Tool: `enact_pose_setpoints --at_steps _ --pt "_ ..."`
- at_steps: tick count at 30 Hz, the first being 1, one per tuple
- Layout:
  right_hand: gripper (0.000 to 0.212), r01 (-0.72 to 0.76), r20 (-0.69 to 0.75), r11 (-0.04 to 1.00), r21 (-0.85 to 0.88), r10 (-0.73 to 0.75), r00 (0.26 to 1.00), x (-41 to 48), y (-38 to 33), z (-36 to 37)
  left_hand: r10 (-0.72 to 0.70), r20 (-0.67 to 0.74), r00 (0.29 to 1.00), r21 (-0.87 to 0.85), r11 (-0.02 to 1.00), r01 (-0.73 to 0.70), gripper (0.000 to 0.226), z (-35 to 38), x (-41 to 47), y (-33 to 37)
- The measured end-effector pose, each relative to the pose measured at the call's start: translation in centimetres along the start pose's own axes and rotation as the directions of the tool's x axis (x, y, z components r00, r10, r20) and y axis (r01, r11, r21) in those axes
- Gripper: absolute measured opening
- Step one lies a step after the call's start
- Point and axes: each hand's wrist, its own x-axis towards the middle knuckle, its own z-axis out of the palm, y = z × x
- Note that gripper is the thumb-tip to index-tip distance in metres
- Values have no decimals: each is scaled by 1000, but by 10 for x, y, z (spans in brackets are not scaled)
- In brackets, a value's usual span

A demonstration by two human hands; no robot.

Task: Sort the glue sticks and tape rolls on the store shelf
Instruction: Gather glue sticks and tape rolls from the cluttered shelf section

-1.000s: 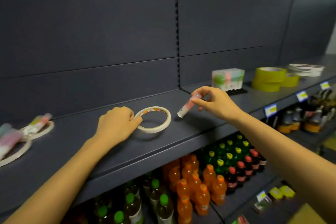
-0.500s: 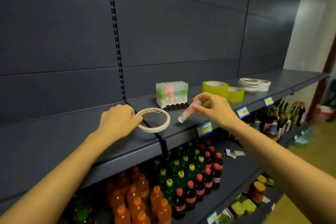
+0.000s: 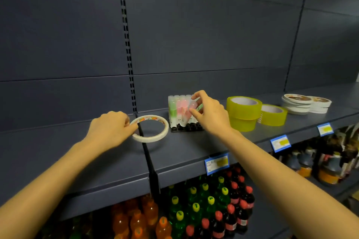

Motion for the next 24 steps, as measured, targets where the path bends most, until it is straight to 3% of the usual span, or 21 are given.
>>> enact_pose_setpoints --at_steps 9,12,17,20,24 --pt "21 168 127 980 -104 -155 980 51 11 29 -64 -56 996 26 998 65 38 -12 36 14" --pt "24 279 210 952 -127 -249 945 64 8 25 -64 -82 995 16 998 65 38 -17 50 28" --pt "33 343 395 937 -58 -294 870 83 23 3 -82 -110 991 -5 997 82 40 -24 64 53" --pt "38 375 348 926 -44 -338 874 87 47 -28 -74 -105 992 -24 997 72 42 -26 73 79" --pt "28 351 295 933 -77 -315 902 90 92 -76 -2 -80 997 -39 999 -1 43 -21 87 129"
